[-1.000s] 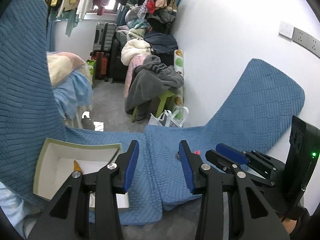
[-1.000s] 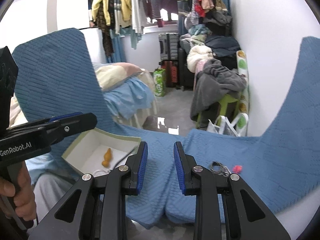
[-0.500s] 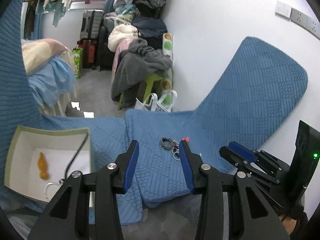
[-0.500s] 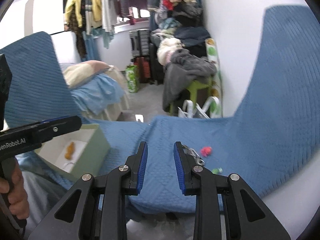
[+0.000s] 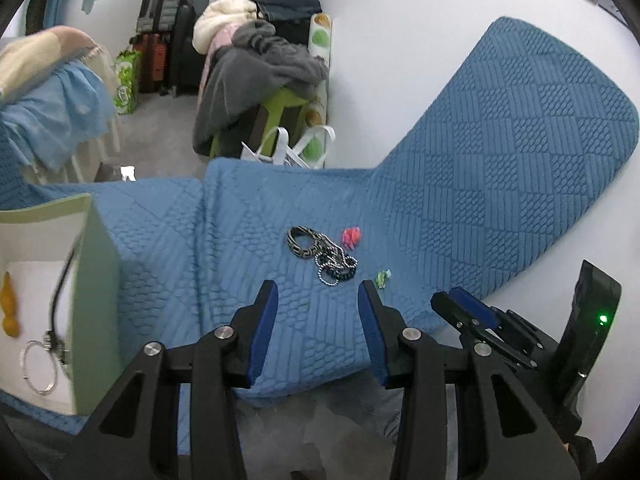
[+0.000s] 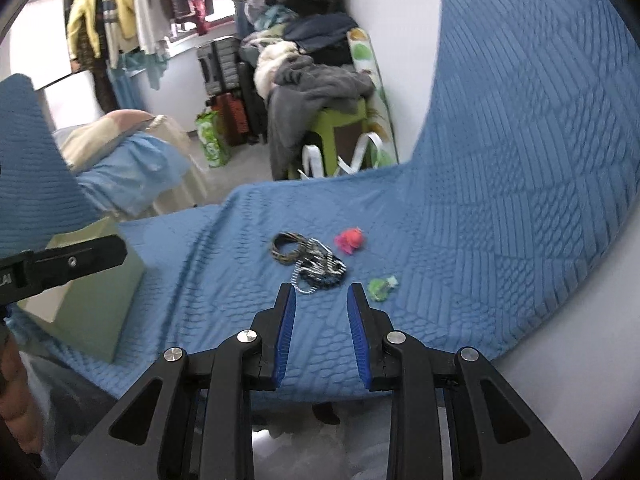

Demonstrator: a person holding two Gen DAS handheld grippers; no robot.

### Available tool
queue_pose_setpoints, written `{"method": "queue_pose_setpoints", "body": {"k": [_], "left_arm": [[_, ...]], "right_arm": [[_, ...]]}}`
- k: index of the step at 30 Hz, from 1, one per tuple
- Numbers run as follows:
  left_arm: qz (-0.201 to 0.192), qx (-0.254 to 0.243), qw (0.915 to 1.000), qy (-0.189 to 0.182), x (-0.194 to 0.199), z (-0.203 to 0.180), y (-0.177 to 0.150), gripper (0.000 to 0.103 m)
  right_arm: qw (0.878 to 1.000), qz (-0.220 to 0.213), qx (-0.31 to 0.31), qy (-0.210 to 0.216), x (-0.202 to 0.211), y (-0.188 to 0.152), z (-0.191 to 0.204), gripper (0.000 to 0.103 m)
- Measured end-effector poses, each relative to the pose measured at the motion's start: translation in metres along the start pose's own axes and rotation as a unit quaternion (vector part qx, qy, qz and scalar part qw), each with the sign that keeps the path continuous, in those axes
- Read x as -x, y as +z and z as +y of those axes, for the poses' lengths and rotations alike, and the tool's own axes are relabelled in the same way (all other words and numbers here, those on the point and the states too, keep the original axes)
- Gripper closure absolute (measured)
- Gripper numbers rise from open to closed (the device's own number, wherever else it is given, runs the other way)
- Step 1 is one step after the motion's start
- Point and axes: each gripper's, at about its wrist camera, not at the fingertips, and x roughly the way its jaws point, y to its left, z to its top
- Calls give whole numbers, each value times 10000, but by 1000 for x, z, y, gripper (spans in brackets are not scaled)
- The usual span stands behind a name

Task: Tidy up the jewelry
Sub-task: 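Move the right gripper back over the remaining jewelry pile, then grasp the green hair clip with the right gripper while the left gripper grasps the patterned bangle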

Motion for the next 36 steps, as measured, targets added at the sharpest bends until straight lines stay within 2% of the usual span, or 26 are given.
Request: {"method": "queue_pose_setpoints", "body": {"k": [5, 10, 23, 28, 33, 36], "left_arm": [[211, 138, 9997, 12, -34, 3, 0, 61], [374, 258, 9989, 60, -67, 7, 5, 61], [641, 386, 9971, 132, -142, 19, 16, 61], [646, 418, 9969, 153, -160, 23, 22, 61], [687, 343, 9968, 224, -177, 24, 27, 67], [642, 257, 9972, 297, -182, 23, 30, 68]], "right_arm": [[9991, 196, -372, 69, -27, -2, -27, 78], [9982, 352, -476, 123, -49, 3, -39, 78], [9945, 1016, -241, -77, -114, 6, -58, 78], [9921, 1217, -274, -93, -129, 3, -65, 77], [9904, 1359, -163, -195, -137, 1, -62, 77], [9901, 1363, -125, -309, -139, 0, -63, 80]]}}
